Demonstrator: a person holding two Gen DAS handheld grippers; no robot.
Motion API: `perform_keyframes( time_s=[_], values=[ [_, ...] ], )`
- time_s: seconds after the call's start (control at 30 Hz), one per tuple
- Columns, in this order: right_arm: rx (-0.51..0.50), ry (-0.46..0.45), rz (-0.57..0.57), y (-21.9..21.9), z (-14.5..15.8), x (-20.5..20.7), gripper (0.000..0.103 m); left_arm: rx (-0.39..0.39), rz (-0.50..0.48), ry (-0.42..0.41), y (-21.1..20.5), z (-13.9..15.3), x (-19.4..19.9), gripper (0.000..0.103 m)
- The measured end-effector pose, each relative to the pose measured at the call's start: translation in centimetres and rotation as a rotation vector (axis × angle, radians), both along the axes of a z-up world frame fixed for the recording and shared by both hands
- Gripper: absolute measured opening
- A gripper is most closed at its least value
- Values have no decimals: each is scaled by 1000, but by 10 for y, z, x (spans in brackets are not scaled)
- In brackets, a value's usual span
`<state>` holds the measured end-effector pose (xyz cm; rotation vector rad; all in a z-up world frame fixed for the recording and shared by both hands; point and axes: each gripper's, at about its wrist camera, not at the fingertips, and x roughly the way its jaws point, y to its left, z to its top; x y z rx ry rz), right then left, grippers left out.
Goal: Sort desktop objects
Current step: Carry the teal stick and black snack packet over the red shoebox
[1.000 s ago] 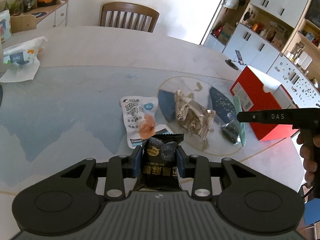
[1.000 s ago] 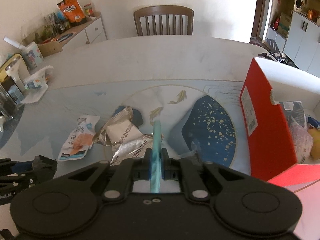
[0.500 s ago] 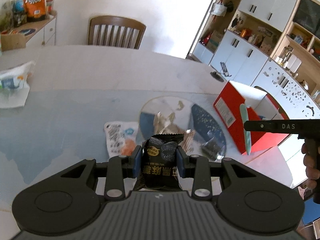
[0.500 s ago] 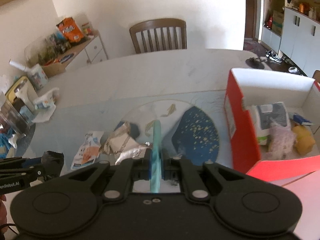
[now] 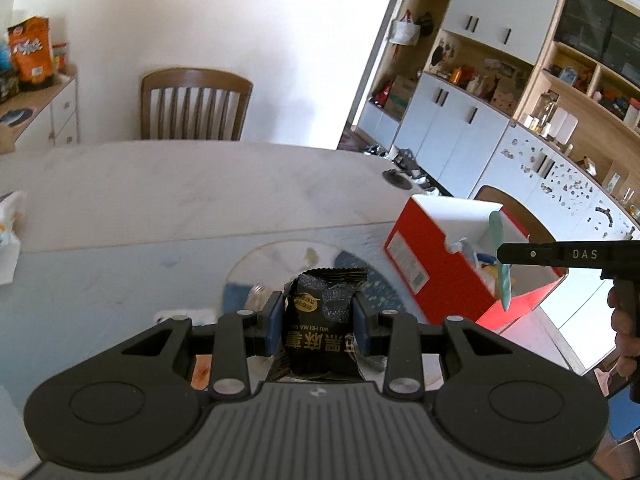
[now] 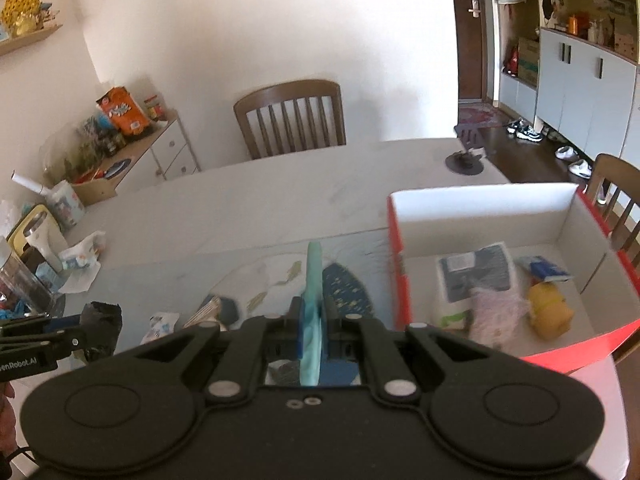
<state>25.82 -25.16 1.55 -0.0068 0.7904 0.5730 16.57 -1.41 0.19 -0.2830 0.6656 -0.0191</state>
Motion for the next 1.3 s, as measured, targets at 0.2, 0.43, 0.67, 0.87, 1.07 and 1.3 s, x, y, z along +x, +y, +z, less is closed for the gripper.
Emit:
perform_keyframes(
  time_s=[0.2,0.43,0.67,0.87,1.07,1.3],
  values=[
    [-3,-19,-22,-28,7,16,7,4,-32,-17,-28,9,27,34],
    [-2,-23,-49,-64,9,34,7,1,-83,-25,-67,10,61,34],
    [-6,-14,-83,-97,6,55,7,3,-134,-21,-107,8,94,34],
    [-11,-4,-100,-118,0,73,7,17,-176,-16,-136,6,115,34],
    [-11,5,-107,-134,-6,88,7,28,-217,-4,-160,3,131,34],
    [-16,25,-109,-145,-14,106,7,40,-272,19,-184,-5,148,34]
  ],
)
